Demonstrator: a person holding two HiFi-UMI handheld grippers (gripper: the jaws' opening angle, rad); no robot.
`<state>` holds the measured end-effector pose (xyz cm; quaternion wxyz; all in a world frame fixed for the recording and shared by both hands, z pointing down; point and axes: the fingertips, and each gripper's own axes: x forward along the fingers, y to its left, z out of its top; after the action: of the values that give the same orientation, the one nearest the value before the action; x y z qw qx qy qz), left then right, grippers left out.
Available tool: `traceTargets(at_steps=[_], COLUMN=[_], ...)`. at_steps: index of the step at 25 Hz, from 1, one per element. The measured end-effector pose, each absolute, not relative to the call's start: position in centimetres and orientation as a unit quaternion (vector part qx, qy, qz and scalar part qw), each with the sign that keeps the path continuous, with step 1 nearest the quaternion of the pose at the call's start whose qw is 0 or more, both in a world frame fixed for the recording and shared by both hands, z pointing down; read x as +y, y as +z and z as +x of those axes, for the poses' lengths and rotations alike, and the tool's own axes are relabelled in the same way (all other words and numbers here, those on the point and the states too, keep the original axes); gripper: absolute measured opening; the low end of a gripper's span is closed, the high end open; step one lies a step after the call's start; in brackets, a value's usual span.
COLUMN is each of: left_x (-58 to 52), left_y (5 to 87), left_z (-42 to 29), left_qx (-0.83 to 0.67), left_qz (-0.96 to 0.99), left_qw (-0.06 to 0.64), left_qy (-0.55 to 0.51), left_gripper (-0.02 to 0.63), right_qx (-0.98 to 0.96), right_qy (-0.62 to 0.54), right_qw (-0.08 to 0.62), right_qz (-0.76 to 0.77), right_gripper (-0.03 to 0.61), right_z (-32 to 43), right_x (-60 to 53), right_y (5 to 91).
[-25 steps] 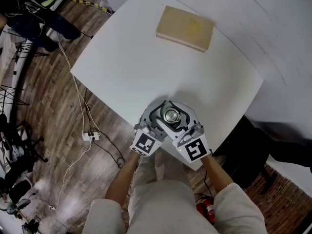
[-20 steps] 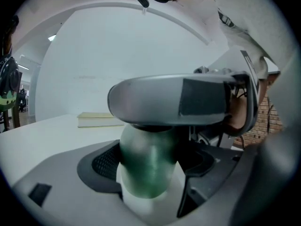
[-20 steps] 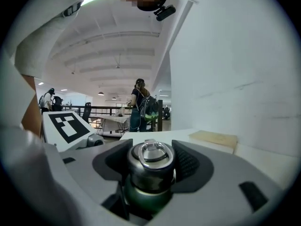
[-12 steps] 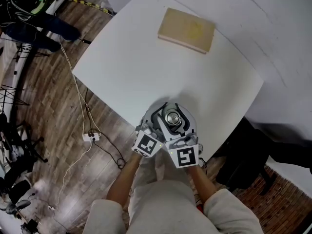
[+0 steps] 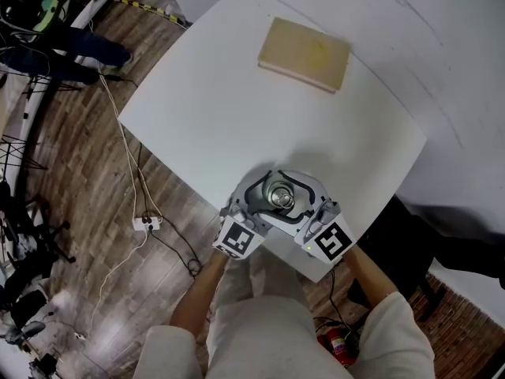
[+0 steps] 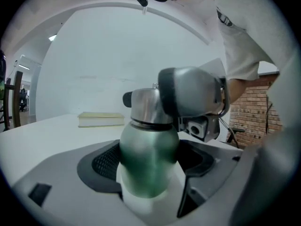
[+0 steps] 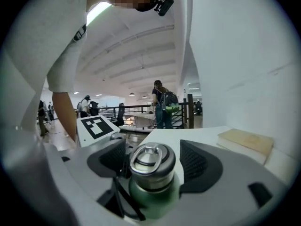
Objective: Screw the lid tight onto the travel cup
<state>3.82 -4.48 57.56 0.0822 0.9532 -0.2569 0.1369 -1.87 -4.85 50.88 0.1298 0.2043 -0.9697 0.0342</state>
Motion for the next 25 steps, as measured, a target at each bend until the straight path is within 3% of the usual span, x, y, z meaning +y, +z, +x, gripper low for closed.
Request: traceTargets(at_steps=[6,12,14,19,25], left_x=[-4.5,-4.7,-4.7,-4.8,-4.8], left_y=[57.7,57.5,57.6,57.5,57.6], left_z=[3.9,4.1,4.1,4.0,4.1], left_qx=[-0.252,-0.244,-0.241,-0.243,-0.243], left_qz=[0.955,0.958,0.958,0.959,0.959], left_qw=[0.080,0.065,0.067,0.064,0.066], left_qy=[0.137,0.134,0.138,0.133,0.133], left_gripper=[0.350,0.350,0.350,0.350,0.350], right_qx=[-0.984,-0.985,-0.986,-0.989,-0.983], right_qy=[0.017,0.003,0.005,0.000,0.002], right_qw=[0.166,0.171,0.169,0.149,0.119], right_qz=[0.064,0.010,0.005,0.014,0.137], right_gripper=[0.347,0.290,0.259,0.252,0.252], right_z=[-2.6,-2.9,-2.9,-3.0,-2.6], right_x=[-4.7,-3.8,-3.7,-3.8,-4.8], right_y=[51.1,51.6,51.7,51.5,51.6])
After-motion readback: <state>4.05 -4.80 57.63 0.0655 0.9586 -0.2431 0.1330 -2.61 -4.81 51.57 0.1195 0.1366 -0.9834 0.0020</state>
